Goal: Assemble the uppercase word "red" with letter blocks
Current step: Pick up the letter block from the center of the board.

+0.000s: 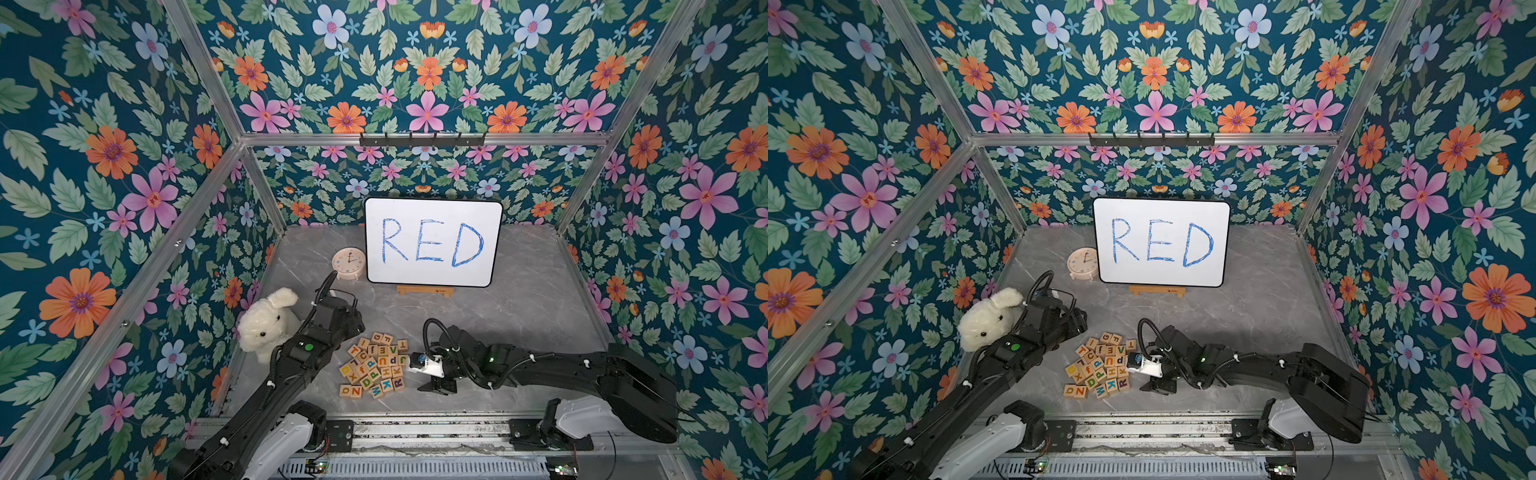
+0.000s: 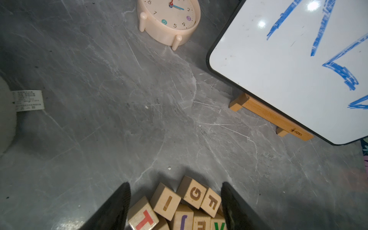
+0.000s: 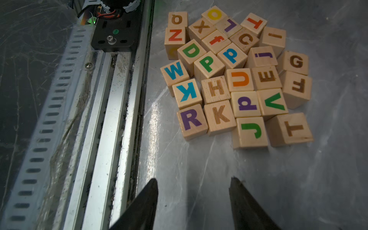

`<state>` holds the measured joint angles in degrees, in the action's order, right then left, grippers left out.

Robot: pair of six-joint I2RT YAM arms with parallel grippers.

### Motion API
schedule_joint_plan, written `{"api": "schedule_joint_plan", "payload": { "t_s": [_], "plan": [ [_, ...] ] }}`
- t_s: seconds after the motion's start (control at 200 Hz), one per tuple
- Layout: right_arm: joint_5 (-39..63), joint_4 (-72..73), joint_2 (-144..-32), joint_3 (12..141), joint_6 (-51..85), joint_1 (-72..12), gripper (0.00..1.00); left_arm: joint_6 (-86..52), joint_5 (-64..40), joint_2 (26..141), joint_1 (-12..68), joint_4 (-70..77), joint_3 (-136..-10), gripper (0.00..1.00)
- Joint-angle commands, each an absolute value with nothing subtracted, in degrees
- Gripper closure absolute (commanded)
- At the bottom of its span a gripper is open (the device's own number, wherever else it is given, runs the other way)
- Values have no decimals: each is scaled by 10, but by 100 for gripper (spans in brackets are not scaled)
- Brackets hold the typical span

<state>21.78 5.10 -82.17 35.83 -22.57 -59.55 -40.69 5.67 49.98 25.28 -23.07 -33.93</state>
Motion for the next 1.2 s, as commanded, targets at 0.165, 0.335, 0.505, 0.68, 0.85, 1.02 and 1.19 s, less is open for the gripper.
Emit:
{"api": "schedule_joint_plan", "payload": {
  "t_s": [0.165,0.335,0.505,0.68,0.85,1.02,1.19],
  "plan": [
    [233,150,-884,367,-194,-607,56,-425,88,476,252,-253,-329,26],
    [229,188,-906,361,-177,-608,58,-427,93,479,252,-261,-327,25],
    [222,189,-930,369,-182,-616,58,-430,95,482,252,-259,-326,25],
    [222,199,-945,382,-181,-617,58,-427,99,488,252,-259,-329,25],
    [227,199,-977,397,-182,-619,56,-425,99,493,252,-262,-330,25],
    [227,205,-988,402,-187,-621,55,-424,104,493,252,-263,-332,24],
    [224,201,-998,412,-188,-623,52,-424,105,495,252,-263,-331,24]
  ]
}}
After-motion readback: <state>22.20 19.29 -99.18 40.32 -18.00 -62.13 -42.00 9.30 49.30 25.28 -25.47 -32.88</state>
